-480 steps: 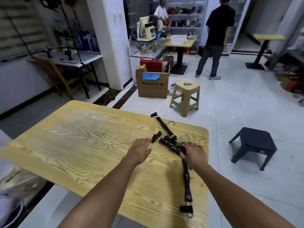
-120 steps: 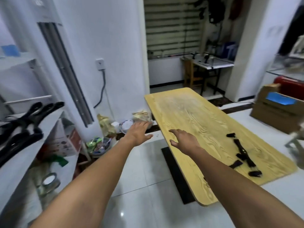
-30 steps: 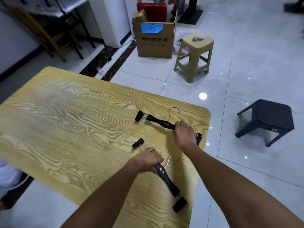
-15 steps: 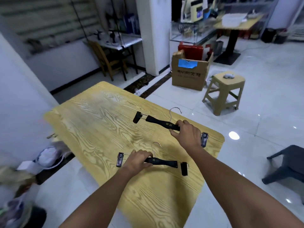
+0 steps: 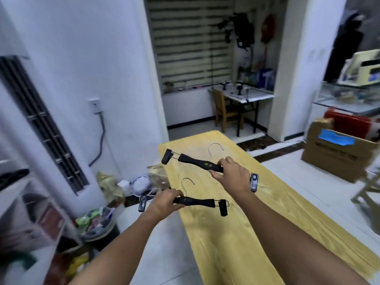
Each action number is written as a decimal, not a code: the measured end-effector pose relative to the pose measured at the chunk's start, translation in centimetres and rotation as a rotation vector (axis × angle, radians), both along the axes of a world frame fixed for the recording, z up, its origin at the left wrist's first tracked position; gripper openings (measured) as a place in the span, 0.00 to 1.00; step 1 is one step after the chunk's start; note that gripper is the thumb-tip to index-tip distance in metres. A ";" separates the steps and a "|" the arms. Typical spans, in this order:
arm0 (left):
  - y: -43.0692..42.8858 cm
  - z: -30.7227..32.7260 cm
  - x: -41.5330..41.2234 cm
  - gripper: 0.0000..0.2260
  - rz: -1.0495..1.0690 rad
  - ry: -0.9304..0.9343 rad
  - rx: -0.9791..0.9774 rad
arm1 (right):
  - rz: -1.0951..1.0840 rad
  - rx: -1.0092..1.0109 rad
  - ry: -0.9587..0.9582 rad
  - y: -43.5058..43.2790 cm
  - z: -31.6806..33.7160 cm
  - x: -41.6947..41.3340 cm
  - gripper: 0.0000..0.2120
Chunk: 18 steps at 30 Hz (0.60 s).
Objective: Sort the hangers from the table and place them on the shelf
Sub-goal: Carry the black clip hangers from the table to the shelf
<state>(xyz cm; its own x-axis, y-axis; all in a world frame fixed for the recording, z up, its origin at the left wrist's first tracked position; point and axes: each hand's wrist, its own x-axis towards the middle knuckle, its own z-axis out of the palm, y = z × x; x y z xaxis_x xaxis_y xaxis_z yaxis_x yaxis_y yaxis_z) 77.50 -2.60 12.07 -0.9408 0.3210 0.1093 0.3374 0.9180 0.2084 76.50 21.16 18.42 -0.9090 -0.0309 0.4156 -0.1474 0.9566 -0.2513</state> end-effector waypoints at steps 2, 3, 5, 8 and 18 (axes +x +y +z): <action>-3.7 0.9 1.6 0.11 0.092 0.029 0.063 | 0.081 0.006 0.019 -3.2 0.7 -0.2 0.19; -5.6 1.3 2.5 0.11 0.131 0.042 0.085 | 0.124 0.005 0.022 -4.9 0.9 -0.2 0.18; -9.4 1.7 4.5 0.12 0.197 0.045 0.084 | 0.221 -0.001 0.010 -8.6 1.3 0.1 0.18; -15.4 2.4 8.7 0.14 0.312 0.055 0.060 | 0.378 0.001 0.014 -14.9 1.6 1.6 0.19; -31.2 4.3 28.3 0.13 0.657 0.071 -0.042 | 0.739 -0.042 0.017 -34.6 3.3 14.3 0.19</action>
<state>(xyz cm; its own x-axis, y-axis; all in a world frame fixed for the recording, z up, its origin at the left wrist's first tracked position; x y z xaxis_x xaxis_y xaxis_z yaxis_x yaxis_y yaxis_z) 105.77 -33.85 16.37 -0.9331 -0.3121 0.1785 -0.2842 0.9444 0.1654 90.75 -13.48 21.71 -0.6508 -0.6161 0.4437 -0.7534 0.5963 -0.2771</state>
